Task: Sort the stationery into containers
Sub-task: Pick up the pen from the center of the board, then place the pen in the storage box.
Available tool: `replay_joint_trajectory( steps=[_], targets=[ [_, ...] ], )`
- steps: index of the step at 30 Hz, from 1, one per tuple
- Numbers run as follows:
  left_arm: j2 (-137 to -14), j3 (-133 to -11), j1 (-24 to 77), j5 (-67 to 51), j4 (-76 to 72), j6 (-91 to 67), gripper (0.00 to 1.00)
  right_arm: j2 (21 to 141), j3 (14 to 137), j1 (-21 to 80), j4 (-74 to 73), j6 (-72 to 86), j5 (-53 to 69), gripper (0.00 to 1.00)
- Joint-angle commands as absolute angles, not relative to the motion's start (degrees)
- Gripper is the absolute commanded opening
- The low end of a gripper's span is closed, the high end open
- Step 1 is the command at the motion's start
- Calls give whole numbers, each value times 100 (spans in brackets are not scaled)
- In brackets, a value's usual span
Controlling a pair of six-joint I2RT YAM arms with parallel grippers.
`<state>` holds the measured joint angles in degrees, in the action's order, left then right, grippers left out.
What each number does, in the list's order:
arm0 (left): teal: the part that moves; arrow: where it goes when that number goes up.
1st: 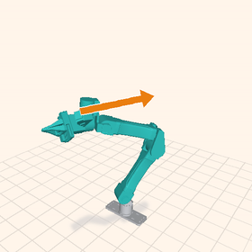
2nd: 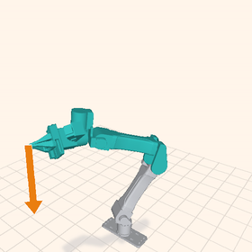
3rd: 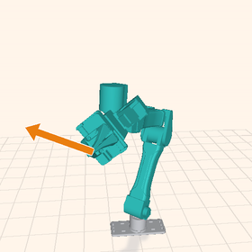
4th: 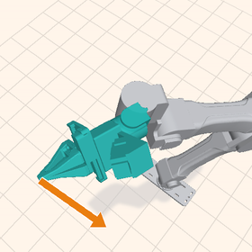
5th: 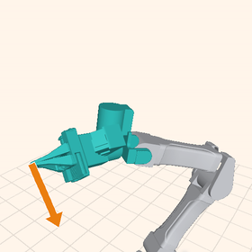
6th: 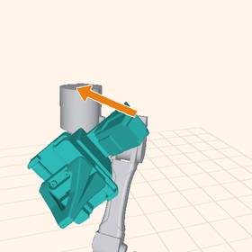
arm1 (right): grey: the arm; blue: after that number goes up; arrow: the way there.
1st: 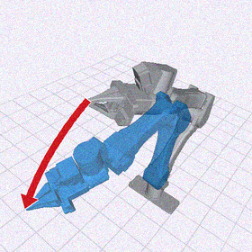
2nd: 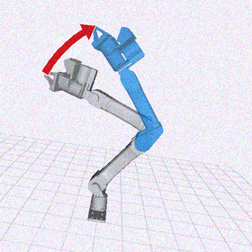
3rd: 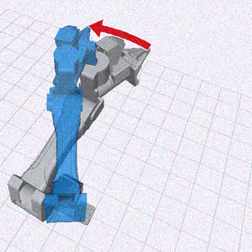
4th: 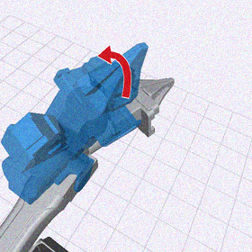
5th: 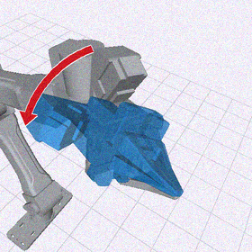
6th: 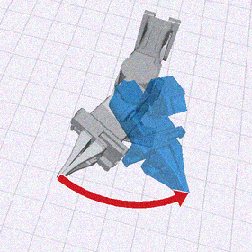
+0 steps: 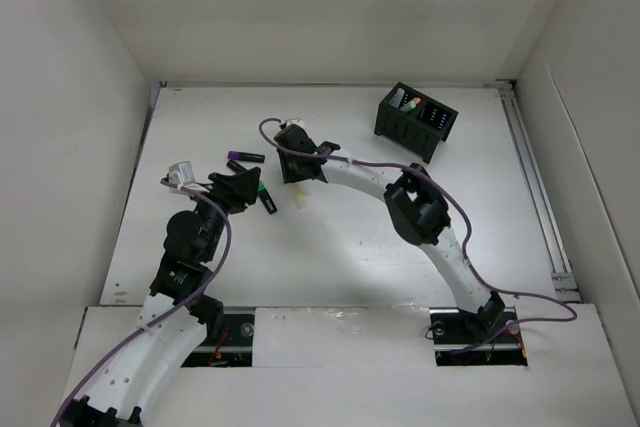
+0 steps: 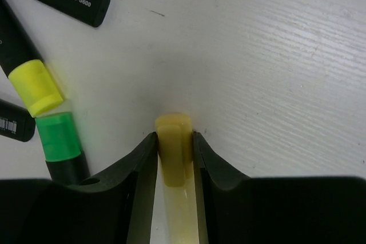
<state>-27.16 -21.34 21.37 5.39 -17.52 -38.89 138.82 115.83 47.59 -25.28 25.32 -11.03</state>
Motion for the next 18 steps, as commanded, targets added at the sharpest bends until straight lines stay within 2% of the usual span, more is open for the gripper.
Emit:
replay_joint_trajectory(
  steps=[1, 9, 18],
  targets=[
    [-2672, -2241, 2136, 475, -1951, -3867, 58, 13597, 11251, 4720, -2620, 2549, -1222, 14],
    [-2838, -2232, 2136, 325, -2074, -3867, 58, 12183, 10389, 4255, -1847, 2751, -976, 11],
    [-3278, -2312, 2136, 26, -2197, -3867, 58, 11426, 11135, 2568, -1627, 3190, -2257, 11]
  ],
)
